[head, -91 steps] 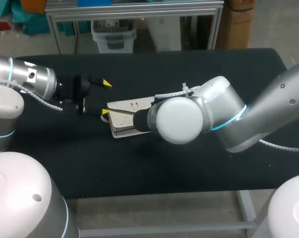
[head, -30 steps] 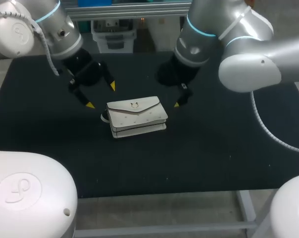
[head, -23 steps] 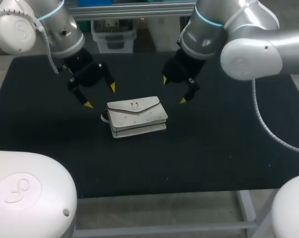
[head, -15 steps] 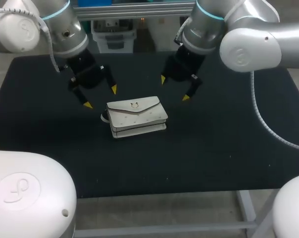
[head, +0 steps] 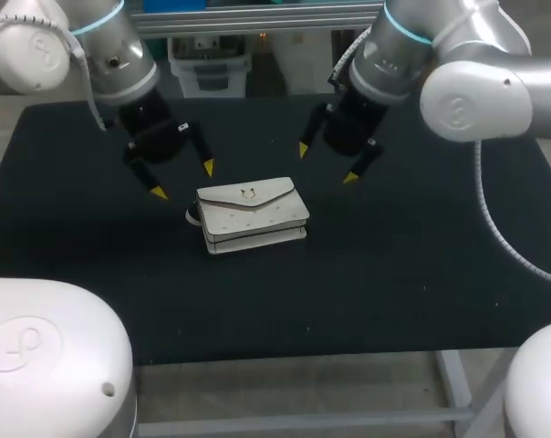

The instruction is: Pick up the bag, open it, inspect its contents, close it, and place it on the opposite side

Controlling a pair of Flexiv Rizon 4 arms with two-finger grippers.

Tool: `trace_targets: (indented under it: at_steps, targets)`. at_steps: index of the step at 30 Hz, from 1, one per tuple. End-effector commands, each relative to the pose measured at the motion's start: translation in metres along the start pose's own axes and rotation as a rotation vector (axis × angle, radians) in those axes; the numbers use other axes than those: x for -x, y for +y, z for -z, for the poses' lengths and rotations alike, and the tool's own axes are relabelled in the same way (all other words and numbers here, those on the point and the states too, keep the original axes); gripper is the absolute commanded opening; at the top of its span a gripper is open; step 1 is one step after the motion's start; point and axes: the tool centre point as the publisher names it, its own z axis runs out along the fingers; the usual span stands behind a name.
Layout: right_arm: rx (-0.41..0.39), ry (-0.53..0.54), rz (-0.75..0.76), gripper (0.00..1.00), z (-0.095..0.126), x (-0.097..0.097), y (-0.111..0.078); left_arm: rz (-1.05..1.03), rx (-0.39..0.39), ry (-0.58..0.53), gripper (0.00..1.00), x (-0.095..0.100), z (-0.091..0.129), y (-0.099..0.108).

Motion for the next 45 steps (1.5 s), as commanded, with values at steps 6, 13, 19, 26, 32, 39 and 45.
trace_targets:
  at_steps: [6,13,19,26,32,39,45]
  targets:
    - [-0.003,-0.005,0.001,1.0,0.0,-0.002,0.001,-0.001,-0.003,-0.002,1.0,0.0,-0.001,0.001]
    - [0.025,-0.057,0.131,1.0,-0.005,0.005,-0.009,-0.132,-0.006,0.011,1.0,0.007,-0.008,0.016]
    - [0.042,-0.109,0.329,1.0,-0.013,0.009,-0.023,-0.271,-0.006,0.013,1.0,0.013,-0.014,0.027]
    - [0.022,-0.193,0.503,1.0,-0.023,0.011,-0.026,-0.309,-0.018,-0.079,1.0,0.007,-0.024,0.034]
    - [0.029,-0.253,0.493,1.0,-0.036,0.014,-0.021,-0.218,-0.077,-0.178,1.0,0.0,-0.031,0.039]
    - [0.042,-0.305,0.444,1.0,-0.049,0.02,-0.013,-0.106,-0.06,-0.271,0.98,-0.001,-0.039,0.031]
    - [0.059,-0.372,0.407,1.0,-0.057,0.022,-0.009,-0.1,-0.039,-0.36,0.91,0.001,-0.049,0.019]
